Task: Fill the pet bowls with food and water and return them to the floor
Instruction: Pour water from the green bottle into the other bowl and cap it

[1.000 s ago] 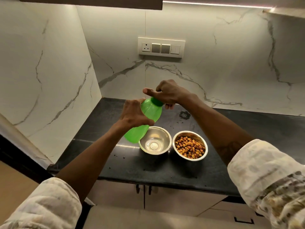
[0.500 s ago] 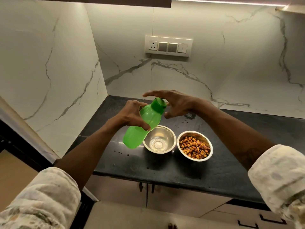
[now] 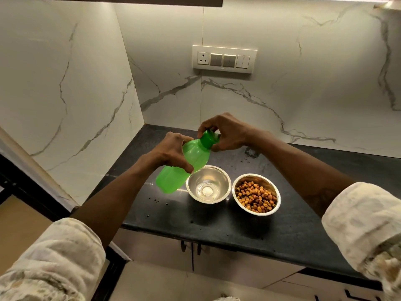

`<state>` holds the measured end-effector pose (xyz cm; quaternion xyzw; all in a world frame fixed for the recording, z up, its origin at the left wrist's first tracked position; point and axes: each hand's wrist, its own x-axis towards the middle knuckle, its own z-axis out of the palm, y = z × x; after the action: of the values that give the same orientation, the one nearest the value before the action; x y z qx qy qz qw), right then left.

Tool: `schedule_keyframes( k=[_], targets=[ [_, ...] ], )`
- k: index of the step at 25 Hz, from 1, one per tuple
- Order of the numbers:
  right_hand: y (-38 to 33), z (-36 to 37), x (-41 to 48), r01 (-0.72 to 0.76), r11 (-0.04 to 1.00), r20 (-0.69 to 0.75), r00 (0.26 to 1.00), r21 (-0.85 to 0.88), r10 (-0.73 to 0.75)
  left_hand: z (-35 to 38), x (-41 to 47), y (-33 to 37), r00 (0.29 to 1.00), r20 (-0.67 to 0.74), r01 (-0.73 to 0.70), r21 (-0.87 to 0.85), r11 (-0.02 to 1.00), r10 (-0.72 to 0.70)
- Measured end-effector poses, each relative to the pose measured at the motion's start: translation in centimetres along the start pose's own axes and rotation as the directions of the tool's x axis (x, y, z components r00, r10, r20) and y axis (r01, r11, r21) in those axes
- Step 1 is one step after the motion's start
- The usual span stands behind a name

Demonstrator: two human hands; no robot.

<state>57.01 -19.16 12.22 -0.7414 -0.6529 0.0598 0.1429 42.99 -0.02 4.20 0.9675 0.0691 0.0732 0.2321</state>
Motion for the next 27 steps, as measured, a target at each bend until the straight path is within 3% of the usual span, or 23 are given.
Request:
schedule_keyframes(
  k=[2,4,15,27],
  targets=[
    [0.3,0.1,-0.4,0.152,0.988,-0.049,0.987,-0.027,-0.154,0.1,-0.1,-0.5,0.999,0.028,0.035,-0.013,0.999,-0.035],
    [1.0,0.2,-0.7,0.196,0.980,-0.124,0.973,-0.023,-0.197,0.3,-0.3,-0.9,0.996,0.050,0.071,-0.003,0.997,-0.071],
    [5.8,5.2,-4.3,-0.070,0.977,-0.270,0.955,0.204,0.125,3.2,-0.8,-1.7,0.944,0.228,0.156,0.336,0.929,-0.240],
    [7.7,8.0,-5.4,-0.154,0.932,-0.256,0.935,0.328,0.244,4.5,-0.6,-1.3,0.886,0.341,0.124,0.477,0.870,-0.313]
  ],
)
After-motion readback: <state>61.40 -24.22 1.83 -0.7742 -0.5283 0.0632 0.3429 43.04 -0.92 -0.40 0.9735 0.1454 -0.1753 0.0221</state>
